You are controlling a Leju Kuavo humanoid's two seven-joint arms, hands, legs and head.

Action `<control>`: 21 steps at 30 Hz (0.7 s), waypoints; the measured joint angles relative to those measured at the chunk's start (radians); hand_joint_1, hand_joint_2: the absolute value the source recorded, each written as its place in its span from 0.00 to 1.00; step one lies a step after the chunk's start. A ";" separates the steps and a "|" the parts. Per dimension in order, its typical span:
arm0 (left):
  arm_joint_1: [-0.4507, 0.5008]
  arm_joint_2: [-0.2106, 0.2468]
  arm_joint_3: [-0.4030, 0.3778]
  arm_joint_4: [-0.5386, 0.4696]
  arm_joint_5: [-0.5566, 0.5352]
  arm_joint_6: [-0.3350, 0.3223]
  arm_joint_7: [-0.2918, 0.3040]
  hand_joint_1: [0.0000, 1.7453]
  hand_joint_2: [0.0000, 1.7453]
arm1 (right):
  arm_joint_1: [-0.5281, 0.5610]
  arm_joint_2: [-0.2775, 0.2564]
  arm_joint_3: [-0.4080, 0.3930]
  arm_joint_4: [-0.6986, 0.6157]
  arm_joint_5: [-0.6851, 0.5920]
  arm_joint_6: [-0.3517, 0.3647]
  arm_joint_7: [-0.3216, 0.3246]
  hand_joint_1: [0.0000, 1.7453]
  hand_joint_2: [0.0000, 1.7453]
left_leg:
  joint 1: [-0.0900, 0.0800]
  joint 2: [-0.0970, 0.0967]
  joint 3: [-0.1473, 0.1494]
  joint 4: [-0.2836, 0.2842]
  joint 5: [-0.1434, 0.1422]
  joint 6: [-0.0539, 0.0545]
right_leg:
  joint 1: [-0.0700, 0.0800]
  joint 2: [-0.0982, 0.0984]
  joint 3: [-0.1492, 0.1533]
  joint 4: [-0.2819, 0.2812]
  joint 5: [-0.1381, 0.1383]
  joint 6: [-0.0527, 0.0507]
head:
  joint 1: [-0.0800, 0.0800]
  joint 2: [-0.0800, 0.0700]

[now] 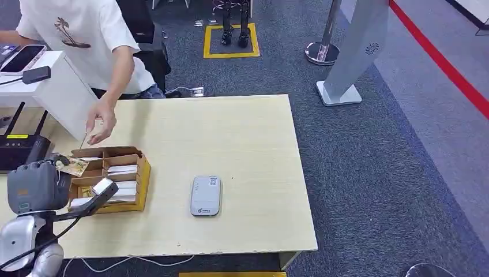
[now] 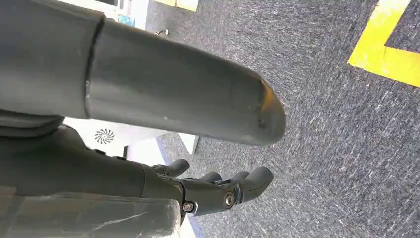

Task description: Pass the card to the sensor for recognition and then transmit it.

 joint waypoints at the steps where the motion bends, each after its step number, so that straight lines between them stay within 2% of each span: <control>1: 0.002 -0.004 -0.010 0.000 0.000 0.005 -0.004 1.00 1.00 | 0.000 0.000 0.000 0.000 0.001 0.000 0.000 0.00 0.00 | 0.000 0.000 0.000 0.000 0.000 0.000 | 0.000 0.000 0.000 0.000 0.000 0.000 | 0.000 0.000; 13: 0.012 -0.071 -0.143 0.003 -0.020 0.048 -0.023 1.00 1.00 | 0.000 0.000 0.009 0.001 0.010 0.001 0.000 0.00 0.00 | 0.000 0.000 0.000 0.000 0.000 0.000 | 0.000 0.000 0.000 0.000 0.000 0.000 | 0.000 0.000; 21: -0.009 -0.131 -0.214 0.034 -0.021 0.055 -0.023 1.00 1.00 | -0.001 0.001 0.020 0.001 0.020 0.002 -0.004 0.00 0.00 | 0.000 0.000 0.000 0.000 0.000 0.000 | 0.000 0.000 0.000 0.000 0.000 0.000 | 0.000 0.000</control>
